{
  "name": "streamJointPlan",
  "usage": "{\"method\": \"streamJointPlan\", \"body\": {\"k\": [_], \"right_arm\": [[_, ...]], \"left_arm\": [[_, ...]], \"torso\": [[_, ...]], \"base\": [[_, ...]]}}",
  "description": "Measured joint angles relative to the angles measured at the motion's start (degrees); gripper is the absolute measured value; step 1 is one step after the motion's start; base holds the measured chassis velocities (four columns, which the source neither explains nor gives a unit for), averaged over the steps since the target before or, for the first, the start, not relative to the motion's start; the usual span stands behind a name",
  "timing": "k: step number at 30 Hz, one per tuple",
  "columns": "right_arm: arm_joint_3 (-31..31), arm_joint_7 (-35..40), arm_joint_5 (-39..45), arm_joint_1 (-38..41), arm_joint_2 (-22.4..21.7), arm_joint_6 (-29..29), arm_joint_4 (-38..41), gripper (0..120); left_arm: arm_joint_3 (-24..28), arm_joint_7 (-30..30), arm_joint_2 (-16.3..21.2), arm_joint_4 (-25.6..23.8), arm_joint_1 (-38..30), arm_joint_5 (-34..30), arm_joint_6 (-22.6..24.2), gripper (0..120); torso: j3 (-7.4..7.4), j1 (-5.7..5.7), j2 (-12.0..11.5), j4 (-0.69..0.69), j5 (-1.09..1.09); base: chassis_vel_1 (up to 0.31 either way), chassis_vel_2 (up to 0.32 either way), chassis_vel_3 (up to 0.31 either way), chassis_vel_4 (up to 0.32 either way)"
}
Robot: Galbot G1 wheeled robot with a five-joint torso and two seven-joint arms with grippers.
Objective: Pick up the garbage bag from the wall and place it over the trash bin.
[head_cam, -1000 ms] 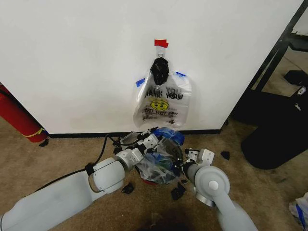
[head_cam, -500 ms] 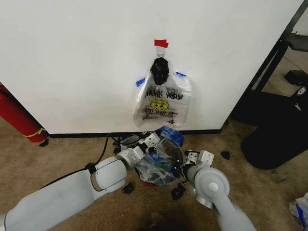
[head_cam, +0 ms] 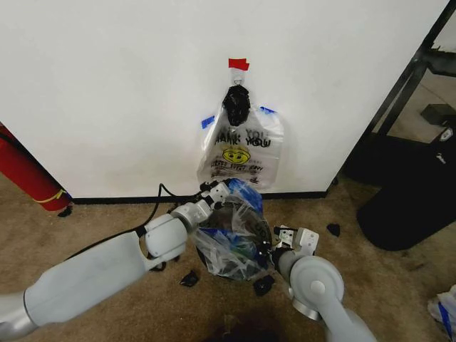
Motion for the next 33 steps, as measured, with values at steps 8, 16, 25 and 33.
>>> {"method": "streamJointPlan", "body": {"k": [8,16,25,33], "right_arm": [[0.1,-1.7,-1.4,-2.4,-2.0,0.2,2.8,0],[0.6,-1.7,-1.3,-2.6,-3.2,0.3,4.2,0],[1.3,-1.5,-1.7,-2.5,-2.6,1.0,4.0,0],[1.2,-2.3,-2.8,-2.9,-2.0,1.3,2.2,0]], "left_arm": [[-0.3,3.1,3.2,5.2,1.1,-7.7,-1.9,0],[-3.3,7.9,9.0,2.7,6.3,-10.2,-3.4,0],[-11.0,7.0,11.9,-2.1,13.0,-10.9,-1.7,7],[-24.8,4.1,13.4,-7.4,21.2,-14.5,0.4,34]], "torso": [[0.0,0.0,0.0,0.0,-0.01],[0.0,0.0,0.0,0.01,-0.01],[-0.01,0.0,0.0,-0.01,-0.01],[-0.01,-0.01,0.0,0.01,0.0]], "base": [[0.0,0.0,0.0,0.0],[0.0,0.0,0.0,0.0],[0.0,0.0,0.0,0.0],[0.0,0.0,0.0,0.0]]}}
